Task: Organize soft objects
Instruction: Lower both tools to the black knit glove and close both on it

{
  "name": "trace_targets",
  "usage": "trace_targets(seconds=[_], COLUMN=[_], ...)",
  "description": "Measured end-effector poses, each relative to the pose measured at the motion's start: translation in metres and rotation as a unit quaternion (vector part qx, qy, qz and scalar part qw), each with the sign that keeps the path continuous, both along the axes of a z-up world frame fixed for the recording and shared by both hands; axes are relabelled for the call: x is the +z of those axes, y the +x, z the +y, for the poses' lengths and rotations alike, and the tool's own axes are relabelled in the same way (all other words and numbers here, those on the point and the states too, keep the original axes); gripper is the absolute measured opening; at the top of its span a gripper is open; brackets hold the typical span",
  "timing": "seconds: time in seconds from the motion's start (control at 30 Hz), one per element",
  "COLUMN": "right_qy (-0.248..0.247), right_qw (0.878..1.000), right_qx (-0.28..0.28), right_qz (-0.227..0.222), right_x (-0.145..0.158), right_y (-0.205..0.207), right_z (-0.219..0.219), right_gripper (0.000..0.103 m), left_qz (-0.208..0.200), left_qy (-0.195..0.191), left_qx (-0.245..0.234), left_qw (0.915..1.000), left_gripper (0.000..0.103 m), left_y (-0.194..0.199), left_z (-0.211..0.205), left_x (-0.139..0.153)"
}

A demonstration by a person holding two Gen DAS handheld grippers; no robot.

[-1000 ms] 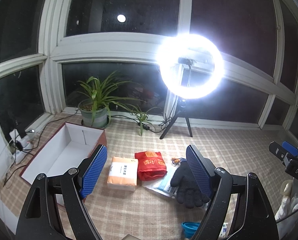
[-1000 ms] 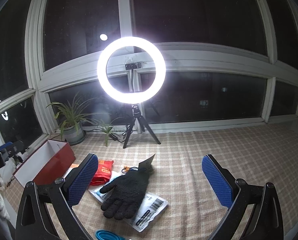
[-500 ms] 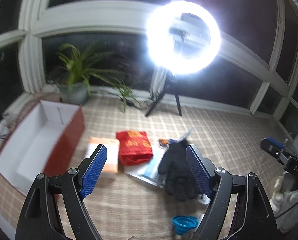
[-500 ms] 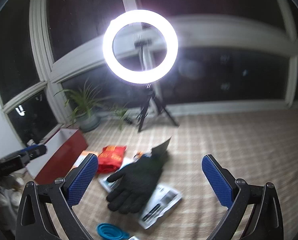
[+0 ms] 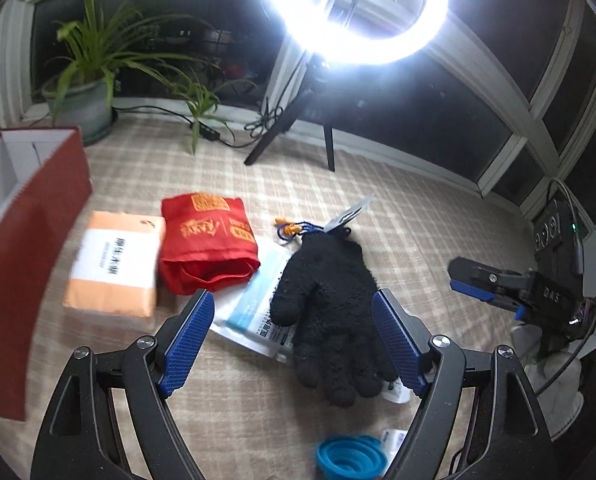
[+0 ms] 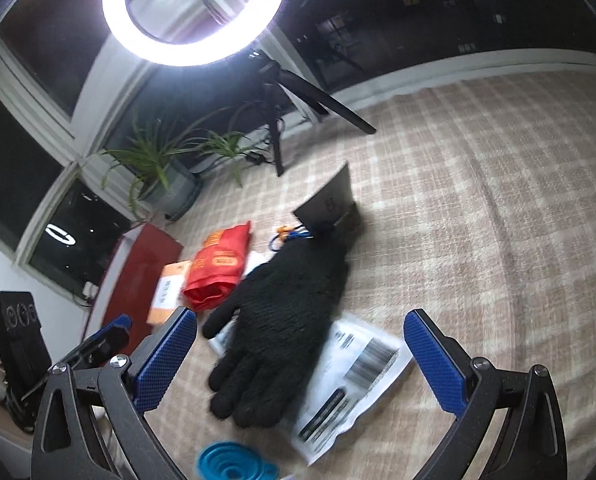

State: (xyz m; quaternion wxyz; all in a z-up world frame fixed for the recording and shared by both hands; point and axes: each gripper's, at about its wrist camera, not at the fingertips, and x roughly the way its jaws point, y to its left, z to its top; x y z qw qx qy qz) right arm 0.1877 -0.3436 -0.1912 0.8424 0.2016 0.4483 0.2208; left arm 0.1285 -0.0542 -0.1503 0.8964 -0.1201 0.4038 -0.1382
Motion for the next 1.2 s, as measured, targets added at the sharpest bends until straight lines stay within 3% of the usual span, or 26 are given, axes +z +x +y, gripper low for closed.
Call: trace_targets(seconds=[0.13, 0.47, 0.6, 0.77, 0.87, 1.0, 1.17, 1.2], right_qy=[-0.017, -0.014, 0.0, 0.015, 0.028, 0.026, -0.006, -0.014], right_qw=[1.0, 0.998, 0.997, 0.995, 0.994, 0.994, 0.995, 0.995], right_qx=[0.004, 0.037, 0.049, 0.054, 0.056, 0.067, 0.077, 0.079], right_qz=[0.006, 0.039, 0.062, 0.08, 0.086, 0.086, 0.066, 0.062], right_x=[-0.019, -0.05, -0.062, -0.07, -0.07, -0.069, -0.065, -0.064], right_y=[0.015, 0.039, 0.046, 0.051, 0.054, 0.054, 0.05, 0.05], right_z=[0.008, 0.03, 0.033, 0.033, 0.031, 0.036, 0.046, 0.048], right_gripper=[0.101, 0.088, 0.073, 0.07, 0.061, 0.054, 0.051, 0.051], left_qz=[-0.005, 0.039, 0.046, 0.058, 0.057, 0.057, 0.053, 0.053], left_qy=[0.007, -0.037, -0.049, -0.057, -0.056, -0.052, -0.054, -0.055], left_qx=[-0.01, -0.032, -0.035, -0.047, -0.051, -0.057, -0.061, -0.063], left_qw=[0.9999, 0.9981, 0.9971, 0.9956, 0.9955, 0.9954, 0.9953, 0.9951], left_gripper=[0.081, 0.079, 0.077, 0.07, 0.07, 0.058, 0.054, 0.048], left_y=[0.009, 0.038, 0.044, 0.049, 0.051, 0.056, 0.058, 0.058], left_z=[-0.009, -0.022, -0.023, -0.027, -0.03, -0.032, -0.031, -0.032], left_x=[-0.021, -0.058, -0.065, -0.072, -0.073, -0.073, -0.073, -0.073])
